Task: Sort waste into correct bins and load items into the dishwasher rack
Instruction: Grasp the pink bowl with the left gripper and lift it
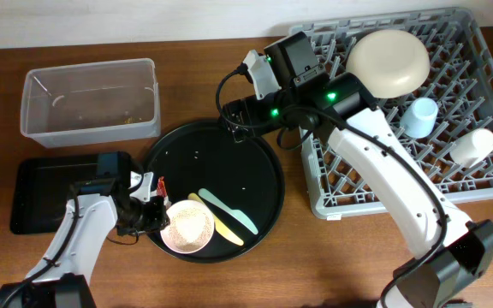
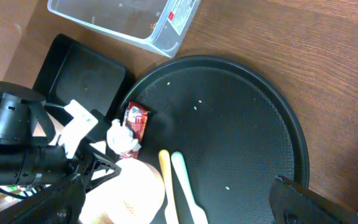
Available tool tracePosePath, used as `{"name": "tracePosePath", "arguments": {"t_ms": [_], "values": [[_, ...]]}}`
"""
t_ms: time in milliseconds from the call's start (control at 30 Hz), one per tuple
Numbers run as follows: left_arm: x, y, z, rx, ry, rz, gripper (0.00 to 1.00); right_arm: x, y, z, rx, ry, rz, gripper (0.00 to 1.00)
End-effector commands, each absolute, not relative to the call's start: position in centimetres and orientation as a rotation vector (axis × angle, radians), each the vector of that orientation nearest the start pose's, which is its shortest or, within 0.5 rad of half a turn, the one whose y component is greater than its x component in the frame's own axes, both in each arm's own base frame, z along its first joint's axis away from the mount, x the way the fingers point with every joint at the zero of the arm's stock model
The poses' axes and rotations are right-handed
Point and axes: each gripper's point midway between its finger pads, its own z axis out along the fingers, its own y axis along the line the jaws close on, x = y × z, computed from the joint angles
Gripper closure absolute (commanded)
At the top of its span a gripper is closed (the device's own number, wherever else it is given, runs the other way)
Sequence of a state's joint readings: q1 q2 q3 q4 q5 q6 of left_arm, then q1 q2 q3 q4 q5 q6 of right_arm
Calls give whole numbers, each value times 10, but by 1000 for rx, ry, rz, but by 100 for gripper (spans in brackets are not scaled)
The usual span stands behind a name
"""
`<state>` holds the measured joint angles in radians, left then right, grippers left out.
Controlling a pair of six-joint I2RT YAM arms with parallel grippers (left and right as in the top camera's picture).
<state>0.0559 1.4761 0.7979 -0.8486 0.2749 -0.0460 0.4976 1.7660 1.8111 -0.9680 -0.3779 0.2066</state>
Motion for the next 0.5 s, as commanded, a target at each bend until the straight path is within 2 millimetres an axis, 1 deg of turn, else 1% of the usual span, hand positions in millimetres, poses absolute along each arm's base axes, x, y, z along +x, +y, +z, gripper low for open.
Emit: {"name": "tracePosePath", "arguments": {"t_ms": [0,133,233,300,400,433,467], "values": [[236,-38,28,-96,3075,-410,69,373,268,262,-511,2496,737,2],[233,-45,25,2,3096,-339,71,373,268,262,-511,2496,737,2],[231,-50,24,64,3105,-294,77,373,268,262,-511,2496,737,2],[231,-47,23,52,3109,-256,77,373,268,262,-511,2496,737,2],[232,-46,23,40,3109,-246,77,373,268,262,-511,2496,737,2],[232,-46,23,40,3109,-245,80,373,268,262,-511,2496,737,2],[232,-45,23,40,3110,-239,89,373,268,262,-511,2496,737,2]]}}
